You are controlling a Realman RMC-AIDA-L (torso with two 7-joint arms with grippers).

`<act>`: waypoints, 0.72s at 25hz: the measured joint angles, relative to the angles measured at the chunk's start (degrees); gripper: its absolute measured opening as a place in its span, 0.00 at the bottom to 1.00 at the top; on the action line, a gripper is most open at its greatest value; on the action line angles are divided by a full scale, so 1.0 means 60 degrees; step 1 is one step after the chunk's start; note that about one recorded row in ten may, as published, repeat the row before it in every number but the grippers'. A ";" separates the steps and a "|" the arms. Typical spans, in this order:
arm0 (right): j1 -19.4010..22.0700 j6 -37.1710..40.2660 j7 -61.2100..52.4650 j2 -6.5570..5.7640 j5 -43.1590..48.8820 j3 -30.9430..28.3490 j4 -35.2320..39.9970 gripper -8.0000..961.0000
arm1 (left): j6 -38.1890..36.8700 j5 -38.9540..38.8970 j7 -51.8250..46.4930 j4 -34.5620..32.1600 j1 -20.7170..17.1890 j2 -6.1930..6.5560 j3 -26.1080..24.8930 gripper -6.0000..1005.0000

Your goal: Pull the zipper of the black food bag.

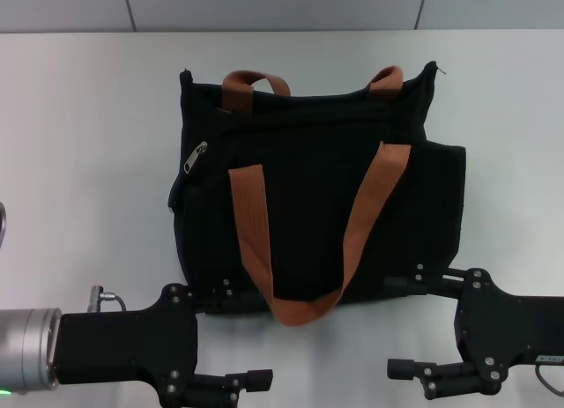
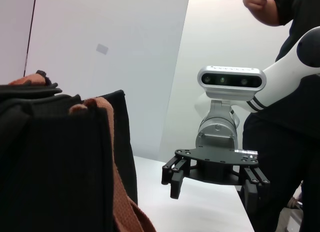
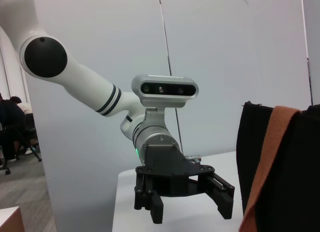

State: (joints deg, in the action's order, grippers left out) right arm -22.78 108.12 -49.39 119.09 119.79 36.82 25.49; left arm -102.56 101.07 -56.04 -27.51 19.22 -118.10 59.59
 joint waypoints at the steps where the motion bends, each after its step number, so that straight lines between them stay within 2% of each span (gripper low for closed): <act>1: 0.0000 -0.0004 0.0000 0.0000 0.0000 0.0000 -0.0001 0.87 | 0.0000 0.0000 0.0004 0.0001 -0.0008 0.0004 0.0000 0.83; 18: 0.0004 -0.0033 0.0000 0.0000 0.0000 0.0000 -0.0001 0.87 | 0.0015 0.0000 0.0016 0.0000 -0.0020 0.0022 0.0000 0.83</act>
State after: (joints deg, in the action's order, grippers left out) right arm -22.76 107.92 -49.39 119.09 119.79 36.82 25.49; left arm -102.47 101.07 -55.94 -27.51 19.10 -117.97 59.59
